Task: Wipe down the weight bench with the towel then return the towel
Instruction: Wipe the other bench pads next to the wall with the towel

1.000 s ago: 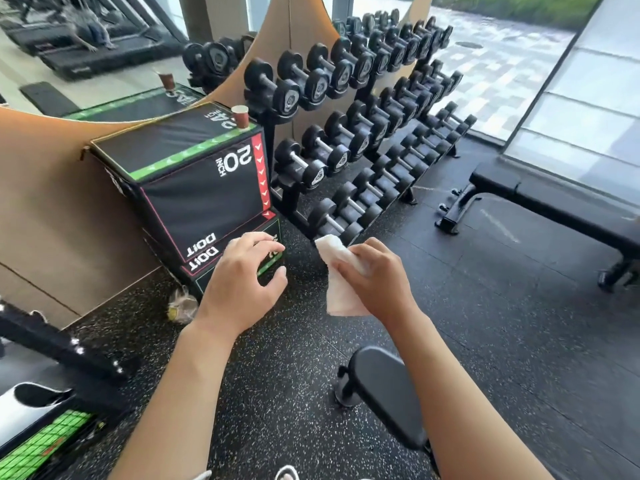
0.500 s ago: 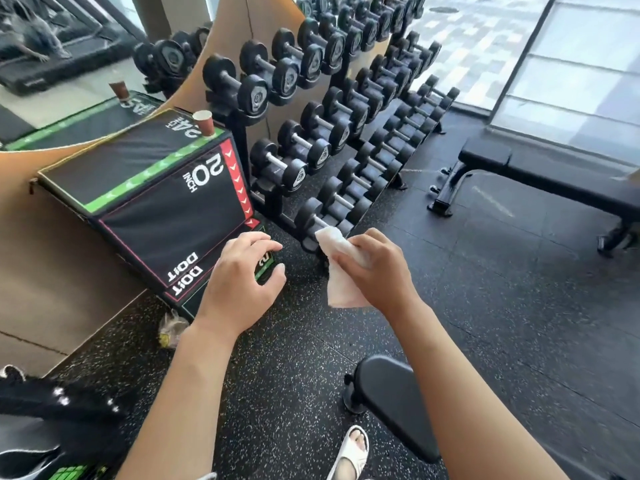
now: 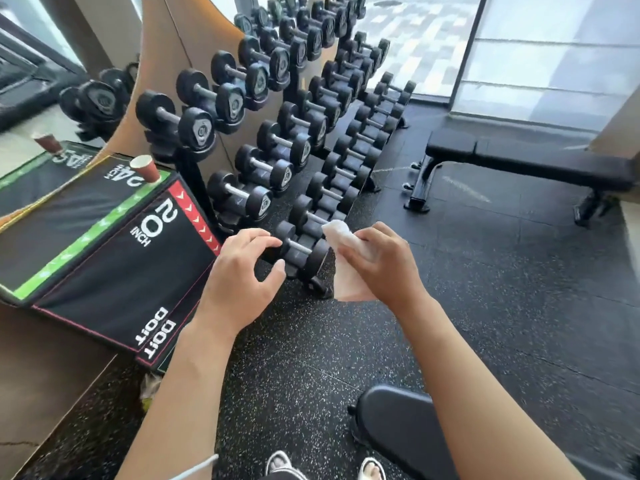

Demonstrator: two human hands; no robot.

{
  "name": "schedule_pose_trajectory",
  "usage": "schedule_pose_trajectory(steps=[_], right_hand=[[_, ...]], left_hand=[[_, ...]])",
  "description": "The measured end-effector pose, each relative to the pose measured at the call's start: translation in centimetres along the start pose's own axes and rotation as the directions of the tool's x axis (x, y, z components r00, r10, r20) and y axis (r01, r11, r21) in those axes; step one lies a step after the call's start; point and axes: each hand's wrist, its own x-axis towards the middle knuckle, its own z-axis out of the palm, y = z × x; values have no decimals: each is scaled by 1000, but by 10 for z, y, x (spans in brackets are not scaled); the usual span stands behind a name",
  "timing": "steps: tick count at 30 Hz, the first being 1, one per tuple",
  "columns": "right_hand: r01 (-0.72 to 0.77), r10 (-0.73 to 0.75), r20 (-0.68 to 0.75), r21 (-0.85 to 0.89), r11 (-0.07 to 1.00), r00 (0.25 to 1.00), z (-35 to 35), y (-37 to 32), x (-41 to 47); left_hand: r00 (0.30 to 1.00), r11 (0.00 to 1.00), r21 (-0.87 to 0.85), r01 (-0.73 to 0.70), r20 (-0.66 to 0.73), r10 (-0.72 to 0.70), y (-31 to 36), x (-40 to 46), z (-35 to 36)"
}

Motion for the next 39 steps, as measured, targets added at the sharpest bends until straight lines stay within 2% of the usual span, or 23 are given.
schedule_pose_trajectory(steps=[9, 13, 21, 29, 39], right_hand=[[-137, 114, -164, -136, 981, 980, 15, 33, 57], [-200, 151, -257, -176, 964, 954, 34, 26, 89], [-280, 189, -329, -256, 925, 925, 89, 1, 143], [-259, 156, -325, -303, 917, 933, 109, -16, 181], [-243, 138, -417, -209, 947, 898, 101, -5, 219]], left_hand=[[980, 982, -120, -148, 115, 162, -42, 108, 38], [956, 961, -189, -204, 174, 237, -74, 163, 41], [916, 924, -275, -267, 226, 332, -135, 243, 32], [919, 903, -312, -296, 165, 359, -164, 288, 11], [911, 891, -303, -338, 131, 391, -161, 329, 17]])
